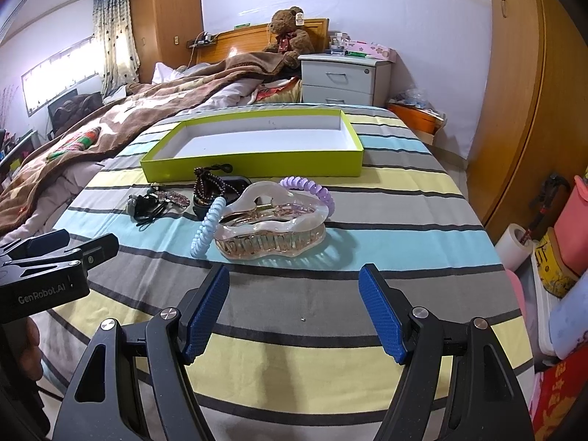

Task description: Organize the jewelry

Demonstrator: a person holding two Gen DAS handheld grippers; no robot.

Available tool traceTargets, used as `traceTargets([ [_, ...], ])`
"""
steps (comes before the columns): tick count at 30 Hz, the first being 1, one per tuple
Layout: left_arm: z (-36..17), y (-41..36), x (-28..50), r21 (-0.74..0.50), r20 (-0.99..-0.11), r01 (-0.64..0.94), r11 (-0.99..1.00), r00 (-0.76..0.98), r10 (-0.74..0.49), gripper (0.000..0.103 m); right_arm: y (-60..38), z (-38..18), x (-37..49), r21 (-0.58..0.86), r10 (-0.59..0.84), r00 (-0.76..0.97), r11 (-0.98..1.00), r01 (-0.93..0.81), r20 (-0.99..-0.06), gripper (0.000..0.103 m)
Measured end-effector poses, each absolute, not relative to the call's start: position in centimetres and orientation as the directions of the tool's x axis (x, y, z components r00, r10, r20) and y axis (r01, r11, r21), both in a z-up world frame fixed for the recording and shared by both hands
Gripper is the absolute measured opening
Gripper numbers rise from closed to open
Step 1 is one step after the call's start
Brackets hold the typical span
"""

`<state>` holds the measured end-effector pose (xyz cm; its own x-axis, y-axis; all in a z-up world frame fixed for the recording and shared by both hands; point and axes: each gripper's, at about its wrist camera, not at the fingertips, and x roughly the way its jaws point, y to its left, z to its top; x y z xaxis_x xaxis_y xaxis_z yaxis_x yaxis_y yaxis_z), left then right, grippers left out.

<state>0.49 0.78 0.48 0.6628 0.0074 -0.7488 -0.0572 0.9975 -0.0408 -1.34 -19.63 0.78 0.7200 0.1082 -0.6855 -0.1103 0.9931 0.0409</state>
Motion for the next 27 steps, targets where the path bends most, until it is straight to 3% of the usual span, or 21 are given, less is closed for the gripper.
traceTargets([
  [27, 0.3, 0.97, 0.44, -0.035, -0.754, -0.055, 0.998, 0.657, 0.01, 0.091, -19.13, 1.44, -1.5, 0.033, 0.11, 0.732, 0.992, -0.118, -0.672, 0.073],
])
